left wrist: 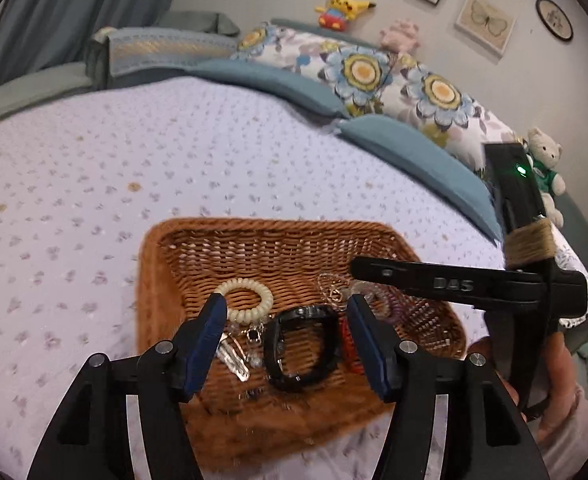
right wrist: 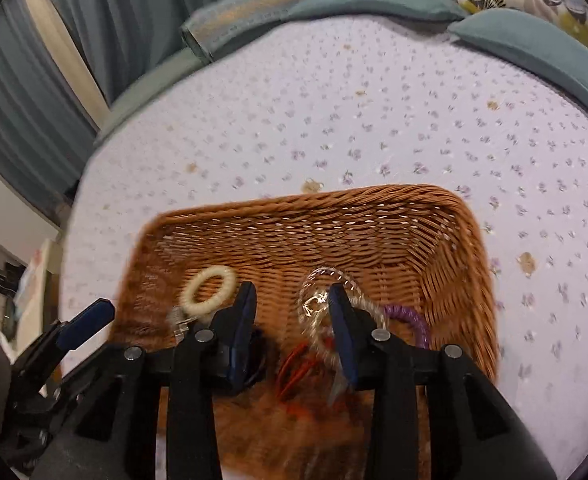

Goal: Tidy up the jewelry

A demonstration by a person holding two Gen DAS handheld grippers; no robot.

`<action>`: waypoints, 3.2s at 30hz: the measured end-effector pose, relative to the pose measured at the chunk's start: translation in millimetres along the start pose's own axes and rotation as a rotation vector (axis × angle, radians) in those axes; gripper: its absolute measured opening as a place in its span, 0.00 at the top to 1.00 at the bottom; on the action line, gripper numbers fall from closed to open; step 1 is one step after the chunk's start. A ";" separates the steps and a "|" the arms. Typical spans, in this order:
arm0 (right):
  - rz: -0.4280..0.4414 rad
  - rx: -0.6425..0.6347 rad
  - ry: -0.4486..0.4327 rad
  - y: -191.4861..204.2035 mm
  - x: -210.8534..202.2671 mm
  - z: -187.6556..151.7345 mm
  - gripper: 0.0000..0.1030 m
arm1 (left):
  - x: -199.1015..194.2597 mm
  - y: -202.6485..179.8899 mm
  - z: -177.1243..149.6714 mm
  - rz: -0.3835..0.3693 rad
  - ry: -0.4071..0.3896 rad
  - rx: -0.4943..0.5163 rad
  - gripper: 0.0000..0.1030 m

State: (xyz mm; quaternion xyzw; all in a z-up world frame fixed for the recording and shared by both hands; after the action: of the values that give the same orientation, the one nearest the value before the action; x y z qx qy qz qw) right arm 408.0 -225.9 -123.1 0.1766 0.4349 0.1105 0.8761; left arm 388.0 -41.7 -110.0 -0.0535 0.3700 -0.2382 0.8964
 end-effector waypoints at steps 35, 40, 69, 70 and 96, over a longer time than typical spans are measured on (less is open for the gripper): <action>-0.319 -0.268 -0.418 96.5 -214.1 -164.9 0.22 | -230.2 -101.1 -92.7 0.283 -0.257 0.069 0.26; -0.311 -0.256 -0.403 93.7 -209.2 -166.0 0.22 | -226.3 -104.6 -94.1 0.300 -0.263 0.077 0.26; -0.307 -0.237 -0.390 90.4 -203.1 -169.5 0.18 | -213.9 -94.8 -99.9 0.282 -0.231 0.036 0.26; -0.307 -0.237 -0.390 90.6 -203.3 -168.9 0.18 | -213.8 -94.9 -100.1 0.283 -0.231 0.037 0.26; -0.305 -0.226 -0.384 90.7 -200.5 -169.4 0.18 | -209.9 -94.0 -105.8 0.275 -0.221 0.037 0.26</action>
State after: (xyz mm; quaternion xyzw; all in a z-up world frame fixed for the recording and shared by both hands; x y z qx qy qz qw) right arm 148.9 -176.5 -36.1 0.0277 0.2674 -0.0104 0.9631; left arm 150.2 -18.0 -26.7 -0.0119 0.2689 -0.1130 0.9565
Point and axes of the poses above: each gripper's, at about its wrist camera, not at the fingertips, and x roughly the way its jaws point, y to its left, z to its top, the point moved 2 cm from there along x, roughly the way its jaws point, and after that the axes turned 4 degrees about z, right-handed, at the moved point
